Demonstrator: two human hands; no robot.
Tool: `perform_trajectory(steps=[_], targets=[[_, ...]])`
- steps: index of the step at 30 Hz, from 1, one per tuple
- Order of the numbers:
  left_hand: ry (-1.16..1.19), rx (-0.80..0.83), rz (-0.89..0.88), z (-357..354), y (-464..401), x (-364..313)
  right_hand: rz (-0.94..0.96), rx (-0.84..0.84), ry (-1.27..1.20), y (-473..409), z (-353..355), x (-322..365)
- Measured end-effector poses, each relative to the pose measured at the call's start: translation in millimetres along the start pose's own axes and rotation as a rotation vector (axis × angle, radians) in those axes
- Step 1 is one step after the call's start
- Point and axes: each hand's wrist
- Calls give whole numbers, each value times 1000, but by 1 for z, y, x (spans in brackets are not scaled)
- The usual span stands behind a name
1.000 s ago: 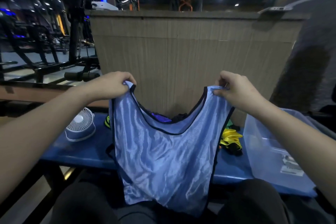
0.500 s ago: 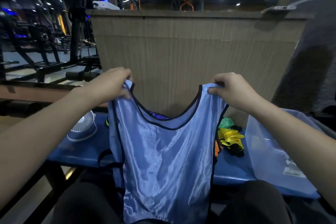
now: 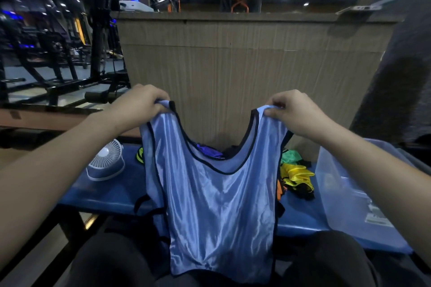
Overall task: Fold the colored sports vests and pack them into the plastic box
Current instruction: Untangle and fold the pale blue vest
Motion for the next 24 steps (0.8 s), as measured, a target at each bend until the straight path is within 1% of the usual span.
perform_trajectory(steps=[3, 4, 6, 9, 12, 16, 20, 24], targets=[[95, -183, 46, 3, -1, 1, 3, -10, 36, -2, 6, -2], [107, -217, 63, 5, -1, 2, -6, -14, 30, -3, 8, -4], [110, -235, 66, 9, 0, 6, -41, -33, 2, -4, 14, -8], [84, -219, 43, 17, 2, 11, -107, -73, -14, -5, 22, -12], [84, -191, 58, 18, 0, 19, -161, -87, -50, -3, 26, -15], [29, -44, 90, 10, -3, 22, -159, -81, -41, -2, 21, -15], [41, 55, 15, 5, -2, 17, -130, -65, 15, -2, 15, -11], [206, 82, -100, 2, 1, 8, -79, -69, 9, -3, 10, -11]])
Point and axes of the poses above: each hand's wrist, its own y-axis away from the middle knuckle, its own z-axis out of the back of the hand, x = y × z, and after that the axes turned 10 degrees about -z, right-handed
